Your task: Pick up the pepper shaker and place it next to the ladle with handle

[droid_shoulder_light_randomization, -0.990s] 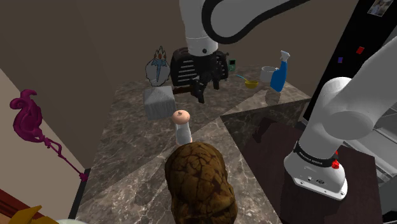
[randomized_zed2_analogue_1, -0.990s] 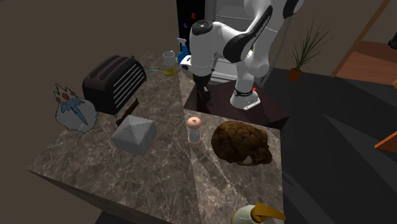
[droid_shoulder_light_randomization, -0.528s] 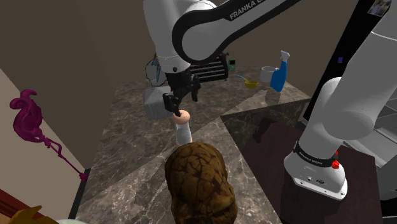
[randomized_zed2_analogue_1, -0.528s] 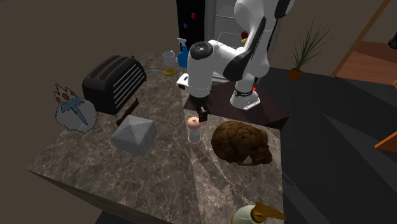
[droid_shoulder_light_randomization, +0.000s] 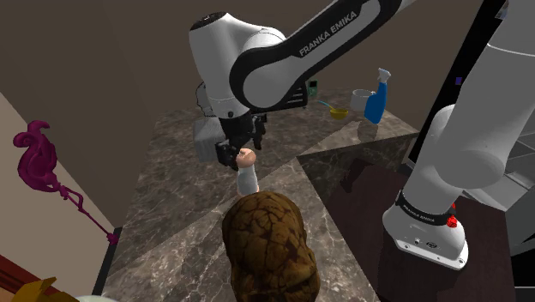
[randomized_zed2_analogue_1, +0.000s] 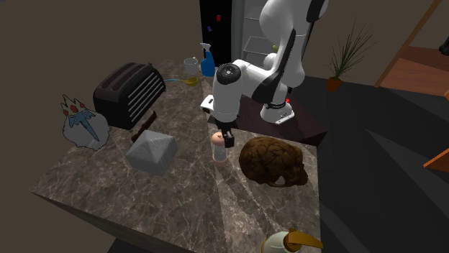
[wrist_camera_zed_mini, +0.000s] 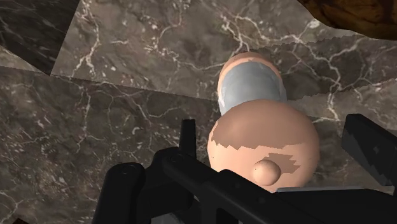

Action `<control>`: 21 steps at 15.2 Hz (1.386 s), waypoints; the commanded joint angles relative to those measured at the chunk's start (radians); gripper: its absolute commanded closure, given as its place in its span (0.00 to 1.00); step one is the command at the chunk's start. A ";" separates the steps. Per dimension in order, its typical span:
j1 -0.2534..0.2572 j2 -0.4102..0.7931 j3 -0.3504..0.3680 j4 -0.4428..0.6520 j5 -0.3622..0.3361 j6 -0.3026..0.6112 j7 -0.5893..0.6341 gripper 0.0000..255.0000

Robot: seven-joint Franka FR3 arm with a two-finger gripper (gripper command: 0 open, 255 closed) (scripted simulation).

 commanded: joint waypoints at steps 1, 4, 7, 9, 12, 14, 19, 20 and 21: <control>-0.002 0.005 -0.002 -0.018 -0.004 0.023 0.001 0.00; -0.002 0.005 -0.002 -0.018 -0.004 0.023 0.001 0.00; -0.002 0.005 -0.002 -0.018 -0.004 0.023 0.001 0.00; -0.002 0.005 -0.002 -0.018 -0.004 0.023 0.001 1.00; -0.002 0.005 -0.002 -0.018 -0.004 0.023 0.001 1.00; -0.002 0.005 -0.002 -0.018 -0.004 0.023 0.001 1.00; -0.002 -0.002 -0.002 -0.011 0.000 0.010 -0.003 1.00; -0.002 -0.008 -0.002 -0.003 0.003 -0.003 -0.006 1.00; -0.002 -0.014 -0.003 0.005 0.006 -0.016 -0.010 1.00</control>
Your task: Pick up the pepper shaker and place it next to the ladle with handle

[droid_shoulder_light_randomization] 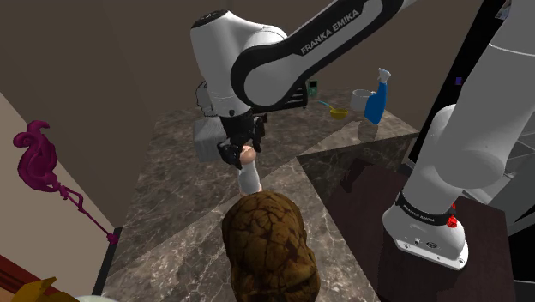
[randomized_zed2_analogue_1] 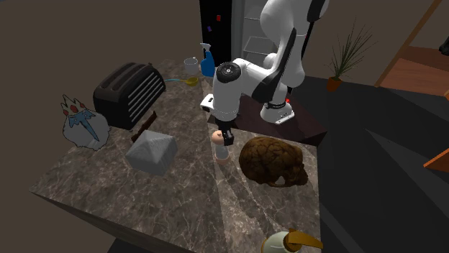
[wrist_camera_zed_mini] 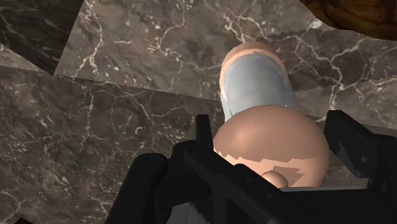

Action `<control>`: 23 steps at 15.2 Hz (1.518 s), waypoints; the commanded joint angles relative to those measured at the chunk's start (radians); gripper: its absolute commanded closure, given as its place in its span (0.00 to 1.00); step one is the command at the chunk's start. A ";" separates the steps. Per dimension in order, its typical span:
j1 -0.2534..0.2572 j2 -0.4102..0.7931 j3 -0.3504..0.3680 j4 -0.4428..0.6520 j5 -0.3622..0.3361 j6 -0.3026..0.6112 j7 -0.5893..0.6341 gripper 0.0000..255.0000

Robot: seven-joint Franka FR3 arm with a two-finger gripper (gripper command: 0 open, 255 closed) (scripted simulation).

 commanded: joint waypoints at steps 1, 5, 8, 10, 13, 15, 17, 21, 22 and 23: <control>0.000 -0.008 0.000 0.018 0.005 -0.025 -0.005 1.00; 0.000 -0.029 -0.003 0.052 0.016 -0.077 -0.018 1.00; 0.000 -0.042 -0.005 0.080 0.022 -0.117 -0.026 1.00; 0.000 -0.049 -0.006 0.099 0.026 -0.143 -0.031 1.00; 0.000 -0.059 -0.008 0.130 0.030 -0.182 -0.038 1.00; -0.001 -0.064 -0.009 0.152 0.033 -0.208 -0.042 1.00; -0.001 -0.069 -0.010 0.175 0.035 -0.235 -0.046 1.00; -0.002 -0.075 -0.011 0.223 0.037 -0.288 -0.053 1.00; -0.002 -0.075 -0.012 0.235 0.038 -0.301 -0.054 1.00; -0.002 -0.076 -0.012 0.248 0.038 -0.314 -0.056 1.00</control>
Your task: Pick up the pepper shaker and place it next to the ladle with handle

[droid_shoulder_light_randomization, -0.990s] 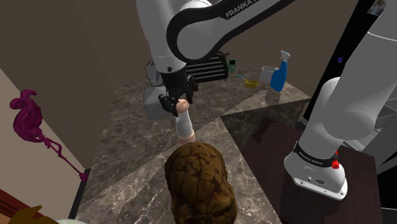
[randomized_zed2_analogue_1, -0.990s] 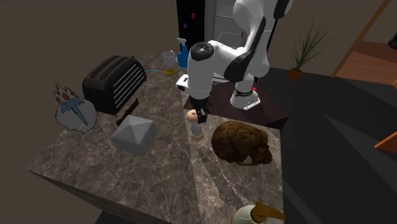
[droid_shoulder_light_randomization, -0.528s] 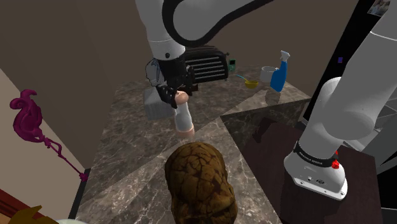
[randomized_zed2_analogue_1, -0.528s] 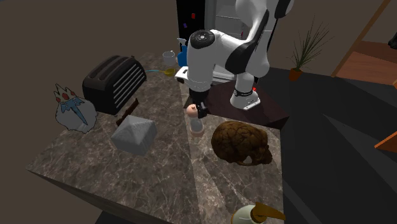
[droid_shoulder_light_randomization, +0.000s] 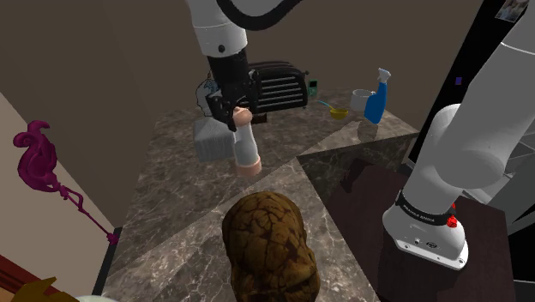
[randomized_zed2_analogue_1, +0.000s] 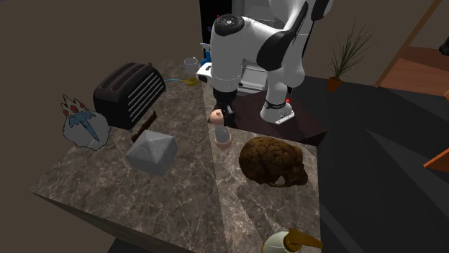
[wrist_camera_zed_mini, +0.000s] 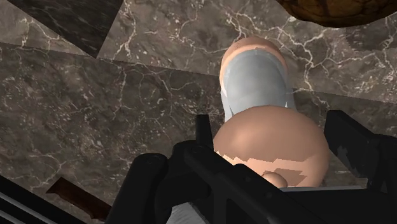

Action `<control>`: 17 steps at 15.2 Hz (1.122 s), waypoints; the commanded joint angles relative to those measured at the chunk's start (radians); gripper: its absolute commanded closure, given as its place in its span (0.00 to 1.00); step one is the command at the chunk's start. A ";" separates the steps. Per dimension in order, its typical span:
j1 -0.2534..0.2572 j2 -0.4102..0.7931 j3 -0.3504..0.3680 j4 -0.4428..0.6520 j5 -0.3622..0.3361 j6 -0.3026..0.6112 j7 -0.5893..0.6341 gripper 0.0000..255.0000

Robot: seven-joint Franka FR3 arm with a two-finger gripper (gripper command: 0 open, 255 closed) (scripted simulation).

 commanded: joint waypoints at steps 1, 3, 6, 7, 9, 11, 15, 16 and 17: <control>0.000 -0.001 -0.001 0.025 0.001 -0.027 -0.003 1.00; -0.001 -0.001 -0.001 0.052 0.001 -0.053 -0.005 1.00; -0.001 0.000 -0.001 0.094 0.000 -0.094 -0.009 1.00; -0.001 0.001 -0.001 0.109 0.000 -0.107 -0.009 1.00; -0.002 0.004 -0.001 0.138 -0.001 -0.134 -0.011 1.00; -0.002 0.008 -0.001 0.169 -0.003 -0.161 -0.013 1.00; -0.002 0.019 0.000 0.235 -0.007 -0.217 -0.014 1.00; -0.002 0.022 0.001 0.252 -0.008 -0.231 -0.015 1.00; -0.002 0.026 0.001 0.269 -0.009 -0.245 -0.015 1.00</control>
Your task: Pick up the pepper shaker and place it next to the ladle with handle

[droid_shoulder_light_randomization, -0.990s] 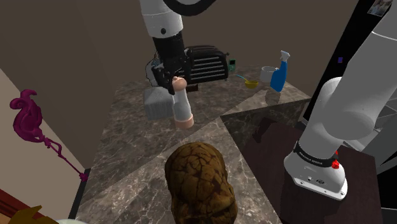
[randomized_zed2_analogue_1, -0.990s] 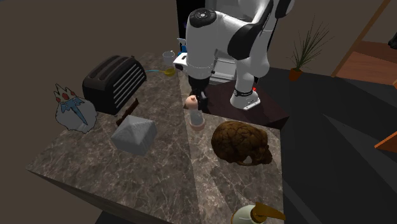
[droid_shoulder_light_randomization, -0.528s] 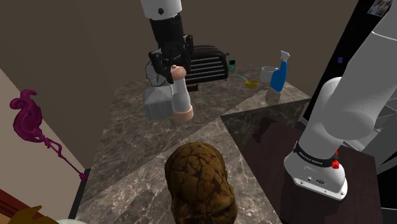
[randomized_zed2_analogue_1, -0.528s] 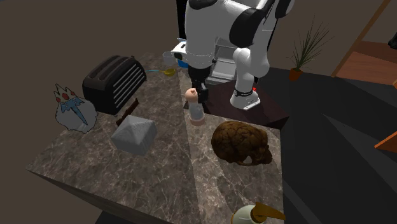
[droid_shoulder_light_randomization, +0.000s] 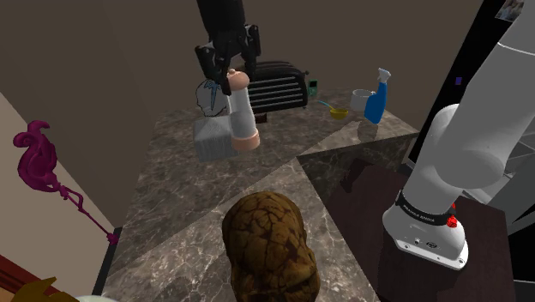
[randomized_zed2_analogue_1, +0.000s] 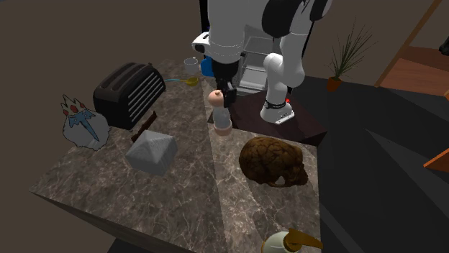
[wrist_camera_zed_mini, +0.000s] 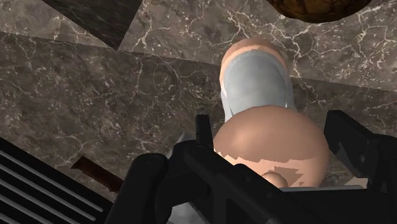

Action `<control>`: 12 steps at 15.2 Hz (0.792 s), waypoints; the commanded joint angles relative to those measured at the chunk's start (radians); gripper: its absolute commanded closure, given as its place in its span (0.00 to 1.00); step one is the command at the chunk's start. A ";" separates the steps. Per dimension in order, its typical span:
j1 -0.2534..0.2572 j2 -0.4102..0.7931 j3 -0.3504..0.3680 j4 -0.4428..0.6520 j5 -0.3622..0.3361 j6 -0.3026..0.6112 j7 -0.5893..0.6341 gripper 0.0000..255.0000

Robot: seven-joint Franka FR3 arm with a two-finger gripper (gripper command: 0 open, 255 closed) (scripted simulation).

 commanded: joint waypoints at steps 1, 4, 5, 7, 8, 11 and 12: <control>0.001 0.010 0.003 0.039 -0.003 -0.030 0.002 1.00; 0.002 0.023 0.005 0.094 -0.009 -0.074 0.002 1.00; 0.002 0.029 0.006 0.114 -0.011 -0.088 0.002 1.00; 0.003 0.037 0.008 0.145 -0.014 -0.112 0.003 1.00; -0.009 0.006 -0.009 0.111 -0.006 -0.104 -0.025 1.00; -0.038 -0.079 -0.060 0.020 0.012 -0.085 -0.108 1.00; -0.046 -0.105 -0.078 -0.007 0.015 -0.080 -0.134 1.00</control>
